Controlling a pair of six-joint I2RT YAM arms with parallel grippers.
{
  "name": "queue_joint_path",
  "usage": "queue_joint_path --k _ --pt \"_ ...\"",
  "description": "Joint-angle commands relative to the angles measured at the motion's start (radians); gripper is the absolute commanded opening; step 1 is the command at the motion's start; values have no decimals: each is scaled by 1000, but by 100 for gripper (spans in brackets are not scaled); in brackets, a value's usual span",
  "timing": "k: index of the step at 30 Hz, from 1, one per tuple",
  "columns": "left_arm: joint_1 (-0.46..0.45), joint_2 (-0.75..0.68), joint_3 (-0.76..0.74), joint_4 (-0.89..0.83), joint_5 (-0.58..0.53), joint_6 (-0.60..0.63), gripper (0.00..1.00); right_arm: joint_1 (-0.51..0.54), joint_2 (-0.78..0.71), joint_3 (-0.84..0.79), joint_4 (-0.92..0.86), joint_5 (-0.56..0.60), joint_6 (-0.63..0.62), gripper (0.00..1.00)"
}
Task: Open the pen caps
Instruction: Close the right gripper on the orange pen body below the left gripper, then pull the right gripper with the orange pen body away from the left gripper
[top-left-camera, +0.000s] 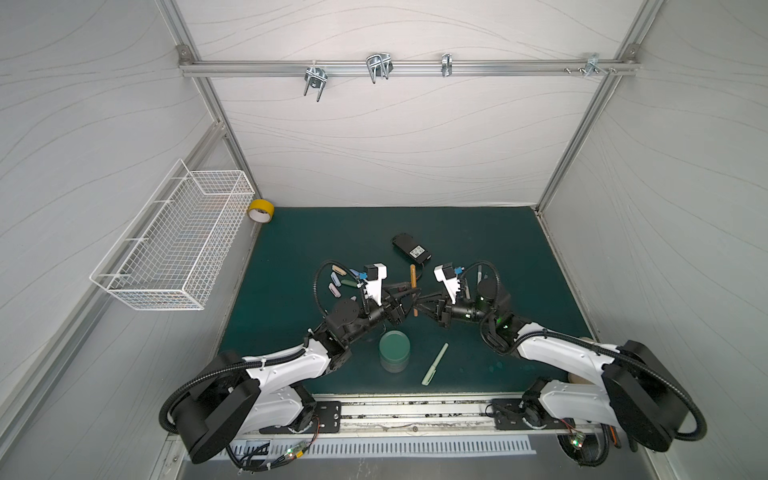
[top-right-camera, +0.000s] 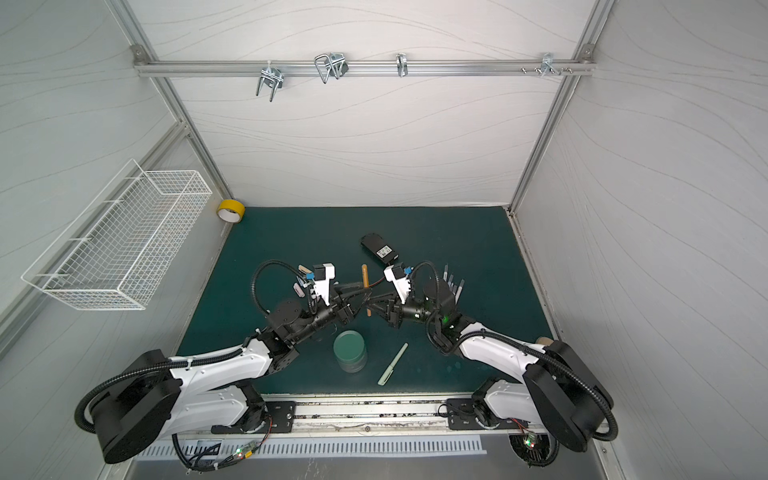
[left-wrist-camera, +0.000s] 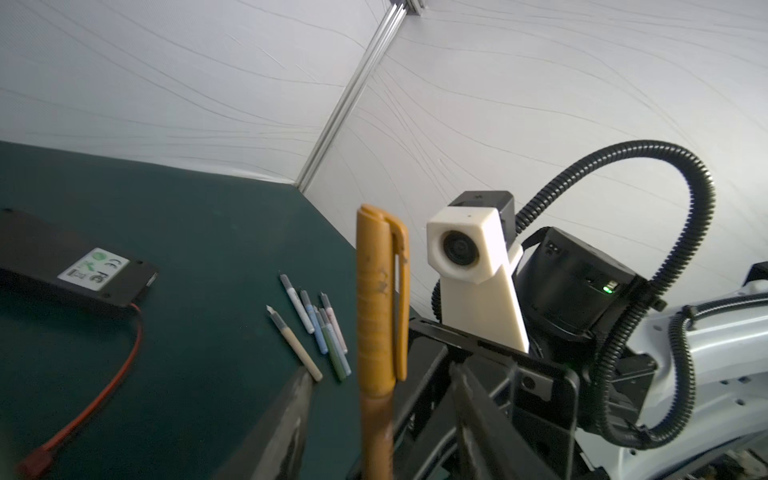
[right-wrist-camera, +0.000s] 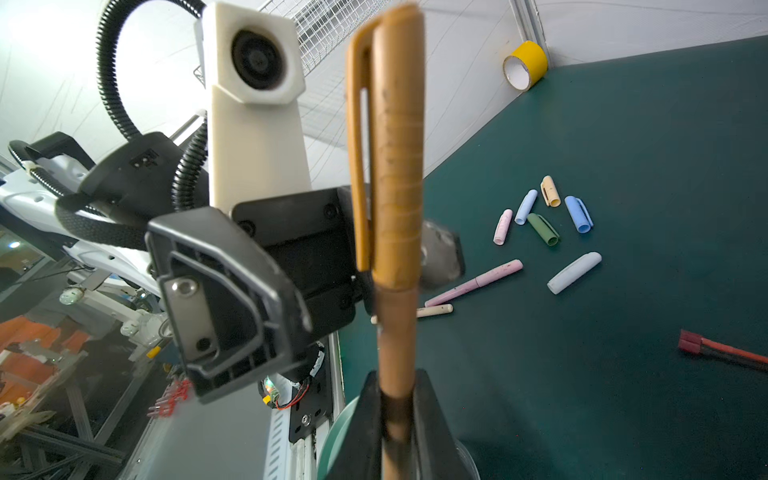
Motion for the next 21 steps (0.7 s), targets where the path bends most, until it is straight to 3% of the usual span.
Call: queue_joint_path --k 1,7,21 --pt "12 -79 54 -118 -23 27 62 7 -30 24 -54 -6 -49 2" --pt "47 -179 99 -315 8 63 63 7 -37 40 -121 -5 -97 1" --pt "81 -129 111 -283 126 48 54 23 -20 69 -183 -44 -146 0"
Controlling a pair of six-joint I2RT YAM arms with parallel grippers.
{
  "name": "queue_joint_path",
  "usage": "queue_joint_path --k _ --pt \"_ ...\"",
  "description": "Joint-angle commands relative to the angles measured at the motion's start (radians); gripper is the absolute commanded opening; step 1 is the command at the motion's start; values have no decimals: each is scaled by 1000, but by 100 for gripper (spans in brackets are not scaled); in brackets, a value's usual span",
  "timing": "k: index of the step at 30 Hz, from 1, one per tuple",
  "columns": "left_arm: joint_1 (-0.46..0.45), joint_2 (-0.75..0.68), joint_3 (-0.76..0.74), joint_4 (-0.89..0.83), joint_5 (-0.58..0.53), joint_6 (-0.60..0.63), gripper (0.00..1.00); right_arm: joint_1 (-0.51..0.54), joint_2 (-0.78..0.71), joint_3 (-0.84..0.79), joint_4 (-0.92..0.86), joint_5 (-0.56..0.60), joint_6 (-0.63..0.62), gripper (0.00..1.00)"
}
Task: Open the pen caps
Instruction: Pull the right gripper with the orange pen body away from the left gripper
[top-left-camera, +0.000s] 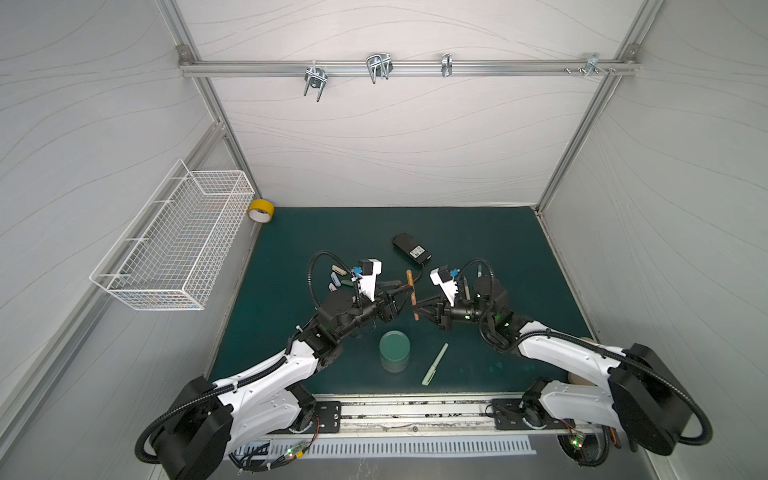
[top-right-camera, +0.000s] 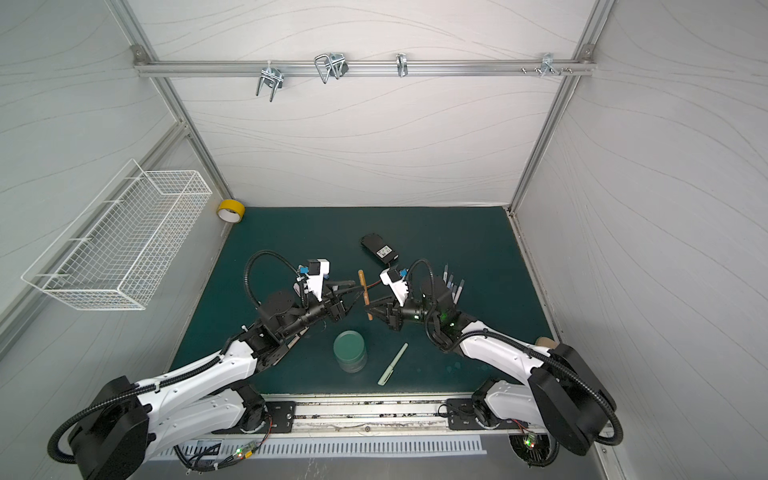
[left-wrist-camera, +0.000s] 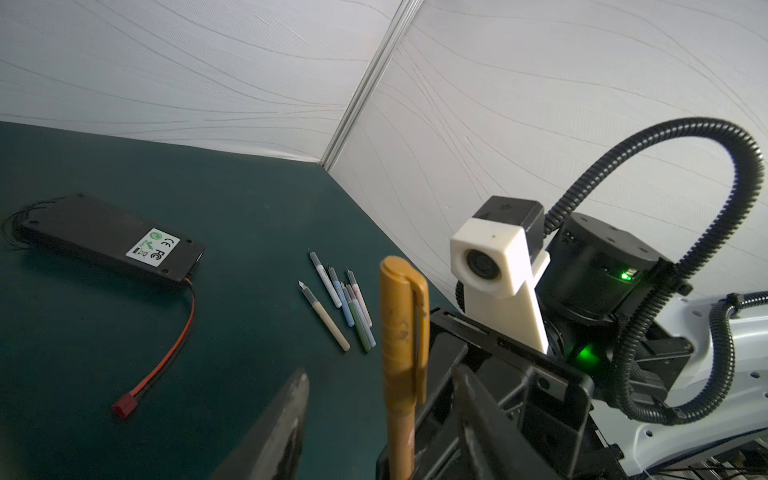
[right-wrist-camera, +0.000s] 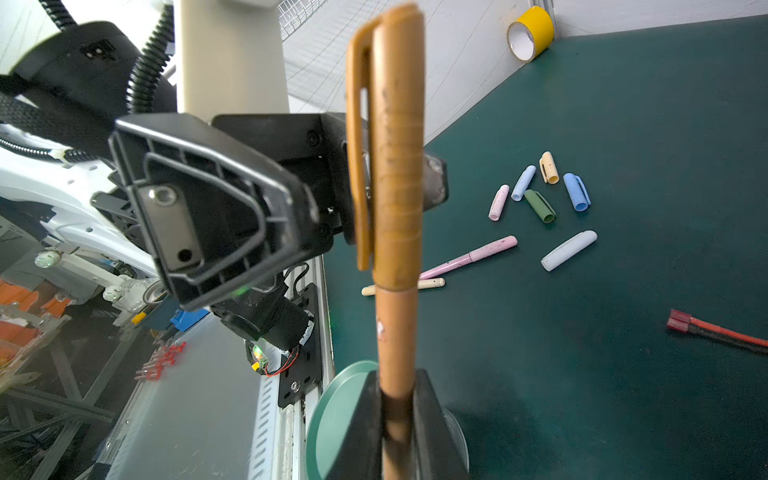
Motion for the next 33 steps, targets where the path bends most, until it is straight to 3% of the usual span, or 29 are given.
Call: queue_joint_path --k 1,16,27,33 --pt "3 4 48 38 35 6 52 16 -1 28 -24 -27 -37 0" --pt "13 5 46 39 37 -10 35 57 41 67 -75 -31 -77 0" --pt "62 -6 22 59 30 -67 7 63 47 78 -104 -8 -93 0" --pt "122 -13 14 39 18 -126 0 75 81 105 -155 18 -124 0"
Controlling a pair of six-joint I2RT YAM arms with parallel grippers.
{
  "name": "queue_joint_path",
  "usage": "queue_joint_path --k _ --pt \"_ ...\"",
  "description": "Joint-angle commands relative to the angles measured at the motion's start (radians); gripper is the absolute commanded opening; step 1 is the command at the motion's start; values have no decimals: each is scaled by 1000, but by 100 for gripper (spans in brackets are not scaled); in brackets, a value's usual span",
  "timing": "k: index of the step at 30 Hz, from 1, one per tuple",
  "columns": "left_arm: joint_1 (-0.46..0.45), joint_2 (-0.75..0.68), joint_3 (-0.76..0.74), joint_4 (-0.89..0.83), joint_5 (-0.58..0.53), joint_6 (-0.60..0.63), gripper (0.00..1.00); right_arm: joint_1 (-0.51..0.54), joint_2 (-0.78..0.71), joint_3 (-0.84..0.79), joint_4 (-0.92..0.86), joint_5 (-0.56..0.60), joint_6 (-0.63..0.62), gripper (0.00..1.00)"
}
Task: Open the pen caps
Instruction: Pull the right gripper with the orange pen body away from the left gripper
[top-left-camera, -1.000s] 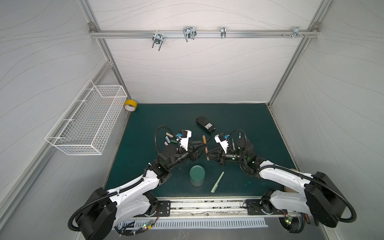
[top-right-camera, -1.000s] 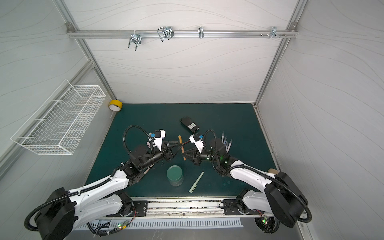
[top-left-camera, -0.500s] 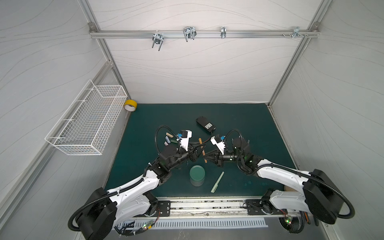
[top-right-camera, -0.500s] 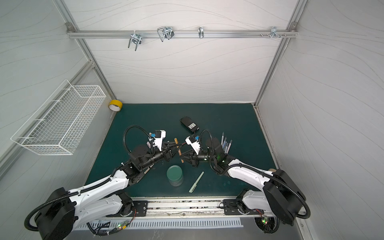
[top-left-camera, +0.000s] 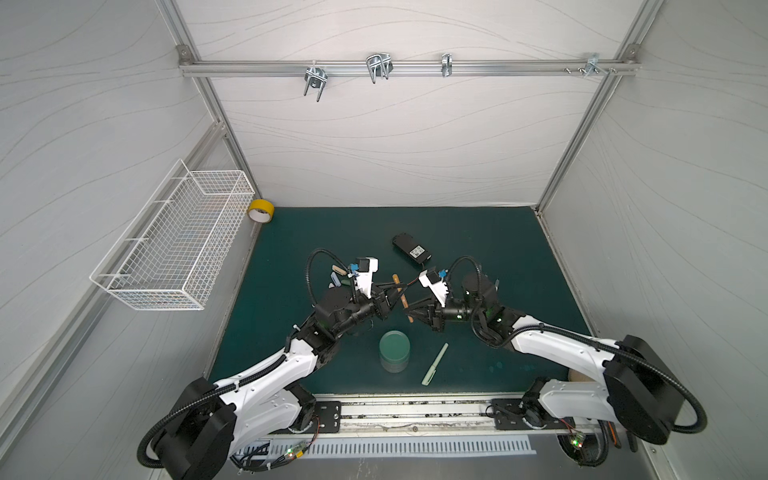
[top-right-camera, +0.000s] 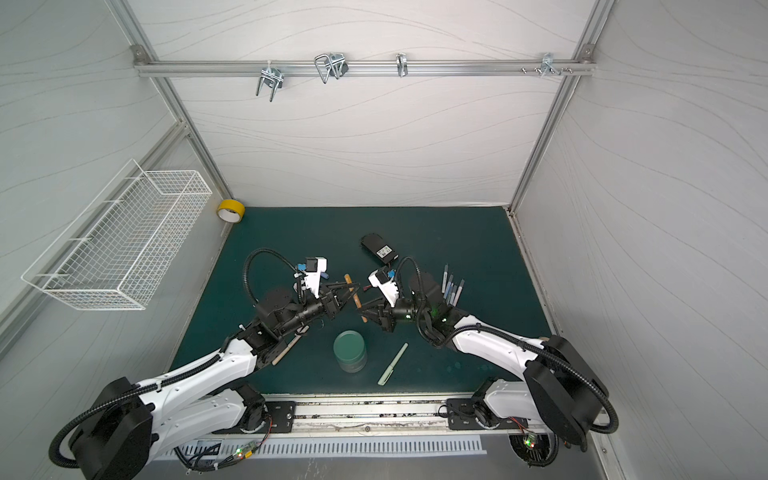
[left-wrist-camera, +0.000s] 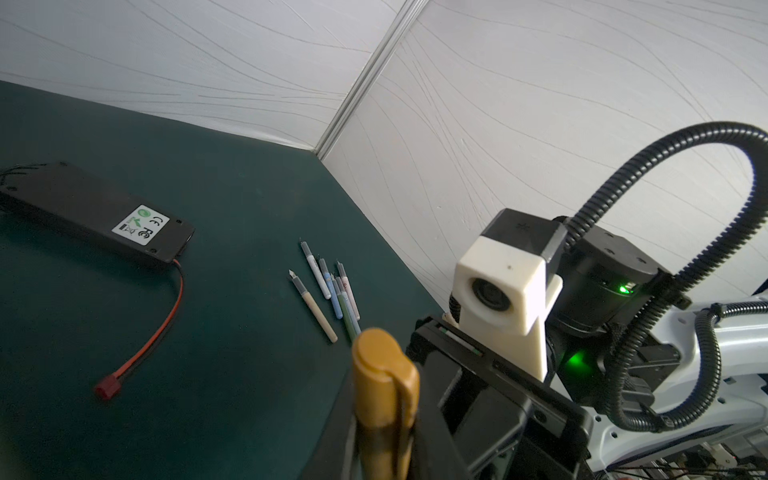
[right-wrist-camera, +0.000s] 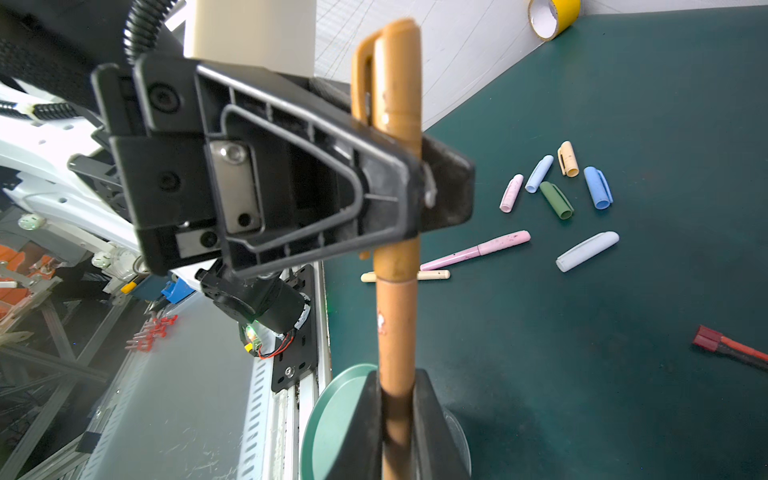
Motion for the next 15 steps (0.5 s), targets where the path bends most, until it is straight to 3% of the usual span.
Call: queue_joint_path --k 1,5,8,15 --pt "52 -15 12 42 -44 -40 0 20 24 23 -62 -16 -44 0" --pt "80 -22 9 34 -42 -54 0 31 50 43 -91 -1 -64 0" --pt "98 -38 3 3 -80 -71 0 57 46 52 -133 84 -103 0" --pt "127 -60 6 -52 -126 -91 0 205 13 77 -245 505 -266 0"
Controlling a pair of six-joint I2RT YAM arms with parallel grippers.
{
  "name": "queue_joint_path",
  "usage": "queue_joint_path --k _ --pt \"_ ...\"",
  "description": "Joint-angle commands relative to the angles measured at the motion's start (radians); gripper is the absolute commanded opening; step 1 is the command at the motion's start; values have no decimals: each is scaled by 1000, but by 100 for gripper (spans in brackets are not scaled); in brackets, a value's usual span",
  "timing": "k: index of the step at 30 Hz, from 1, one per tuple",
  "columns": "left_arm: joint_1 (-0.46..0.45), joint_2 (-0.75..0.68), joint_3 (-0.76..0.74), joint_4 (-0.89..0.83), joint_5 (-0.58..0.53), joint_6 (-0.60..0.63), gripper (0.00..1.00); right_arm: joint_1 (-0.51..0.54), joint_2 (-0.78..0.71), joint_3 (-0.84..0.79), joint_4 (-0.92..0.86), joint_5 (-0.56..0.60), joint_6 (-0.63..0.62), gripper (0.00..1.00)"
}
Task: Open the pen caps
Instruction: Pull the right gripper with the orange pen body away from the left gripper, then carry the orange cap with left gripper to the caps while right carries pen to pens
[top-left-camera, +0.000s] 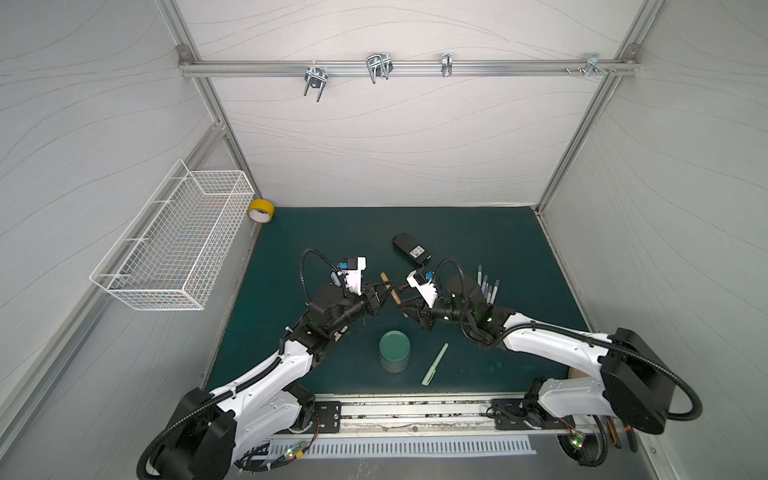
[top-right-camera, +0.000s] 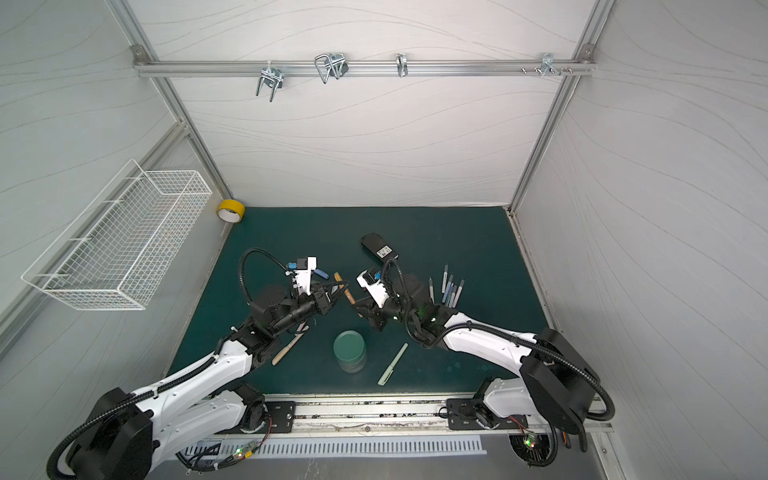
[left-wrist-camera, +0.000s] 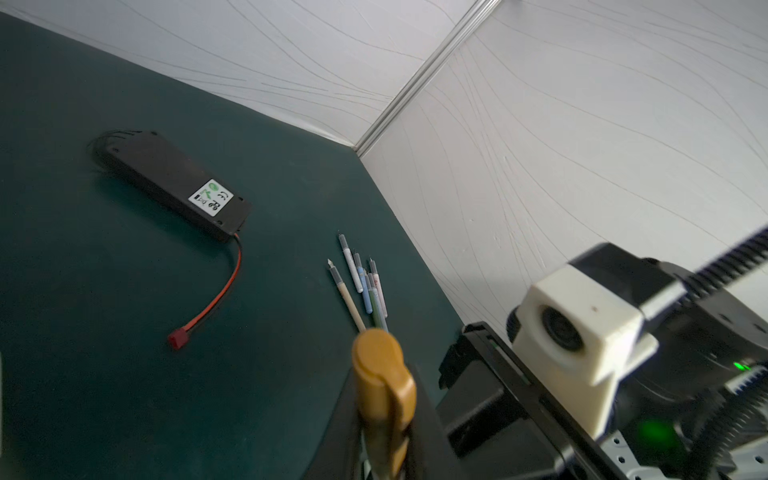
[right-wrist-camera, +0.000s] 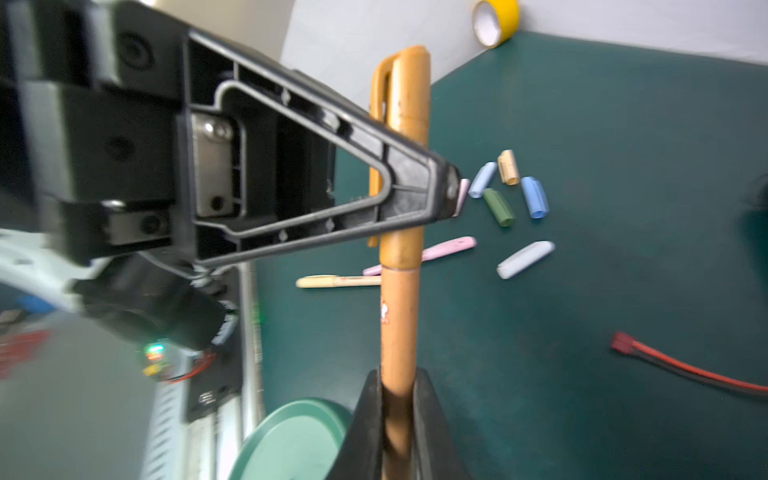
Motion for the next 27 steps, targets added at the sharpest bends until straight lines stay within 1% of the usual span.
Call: queue_joint_path --k 1,2,4,8,10,13,15,18,23,27 --pt "39 -21 21 53 -120 -25 0 77 -27 1 -136 170 -143 0" --pt "43 -23 20 52 -122 -26 0 81 -30 -1 -136 166 -146 0" --pt "49 -26 16 51 -126 -29 0 80 -37 -6 -132 120 -143 0" --pt "66 -46 4 52 -141 -33 0 61 -34 0 -142 -50 -136 0" --pt "72 -54 -3 61 -143 -36 0 26 -20 8 -142 -163 -115 0" --pt "81 -61 -16 80 -138 -45 0 -69 12 18 -124 -395 -26 0" --pt "85 -61 -20 90 -133 -47 0 -118 30 17 -104 -498 16 0" --pt "88 -52 -23 105 -127 -56 0 -148 45 22 -107 -550 24 0" --pt "99 -33 -30 131 -114 -72 0 -152 60 37 -128 -585 17 0" --pt "111 -29 -33 133 -111 -88 0 -150 61 37 -131 -583 18 0"
